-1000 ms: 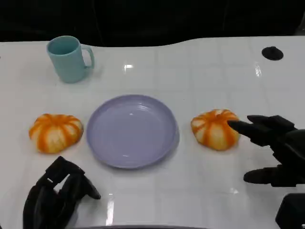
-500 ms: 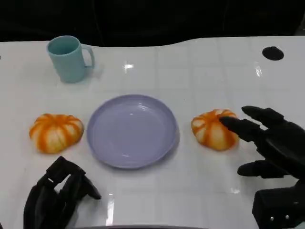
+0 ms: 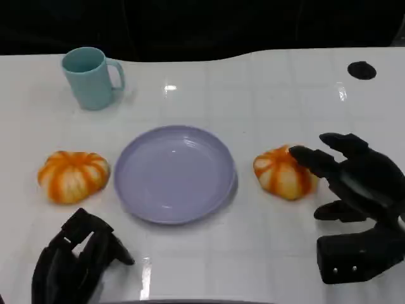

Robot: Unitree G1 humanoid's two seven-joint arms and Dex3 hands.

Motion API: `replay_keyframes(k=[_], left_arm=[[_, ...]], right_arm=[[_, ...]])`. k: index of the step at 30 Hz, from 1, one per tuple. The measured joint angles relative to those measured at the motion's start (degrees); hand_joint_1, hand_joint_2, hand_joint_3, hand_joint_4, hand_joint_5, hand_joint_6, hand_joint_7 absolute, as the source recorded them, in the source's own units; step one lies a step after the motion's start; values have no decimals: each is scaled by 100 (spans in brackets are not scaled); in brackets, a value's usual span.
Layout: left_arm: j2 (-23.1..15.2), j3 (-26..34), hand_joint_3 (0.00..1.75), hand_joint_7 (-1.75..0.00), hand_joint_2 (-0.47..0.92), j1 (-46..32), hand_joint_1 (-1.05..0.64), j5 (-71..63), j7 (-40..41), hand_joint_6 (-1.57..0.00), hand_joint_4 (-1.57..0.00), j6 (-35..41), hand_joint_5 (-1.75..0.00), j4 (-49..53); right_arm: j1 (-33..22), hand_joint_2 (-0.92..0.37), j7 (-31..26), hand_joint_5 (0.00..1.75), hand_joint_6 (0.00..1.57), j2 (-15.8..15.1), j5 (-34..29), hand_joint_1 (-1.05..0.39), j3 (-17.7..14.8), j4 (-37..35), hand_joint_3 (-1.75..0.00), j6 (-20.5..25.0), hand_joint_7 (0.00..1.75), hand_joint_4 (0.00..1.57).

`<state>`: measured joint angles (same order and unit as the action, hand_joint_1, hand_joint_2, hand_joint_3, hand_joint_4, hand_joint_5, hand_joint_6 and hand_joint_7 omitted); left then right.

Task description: Grasp the bread from the table and place it into the plate.

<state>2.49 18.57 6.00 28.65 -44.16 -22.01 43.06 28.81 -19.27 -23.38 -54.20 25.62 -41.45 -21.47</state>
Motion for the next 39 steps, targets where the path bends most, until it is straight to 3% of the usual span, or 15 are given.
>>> replay_keyframes(k=[16,30,36,39], left_arm=[[12,-13,23,-152,92,-4,-57,30,0,-52,-64,34,-175,-20],[37,-33,26,-152,92,-18,-58,49,-1,-52,-64,18,-175,-48],[40,-49,25,-153,92,-34,-59,41,0,-52,-64,-9,-175,-71],[45,-55,25,-152,92,-39,-59,40,0,-52,-64,-14,-175,-89]], right_arm=[[699,-83,-467,39,20,339,-133,-55,843,-1090,0,105,0,0],[1221,-85,-118,40,20,648,-115,-52,1221,-1710,-1,308,1,0],[1431,-86,-56,48,27,763,-107,-50,1339,-2044,-1,274,4,2],[1538,-87,-43,54,36,814,-107,-48,1393,-2222,-1,244,7,11]])
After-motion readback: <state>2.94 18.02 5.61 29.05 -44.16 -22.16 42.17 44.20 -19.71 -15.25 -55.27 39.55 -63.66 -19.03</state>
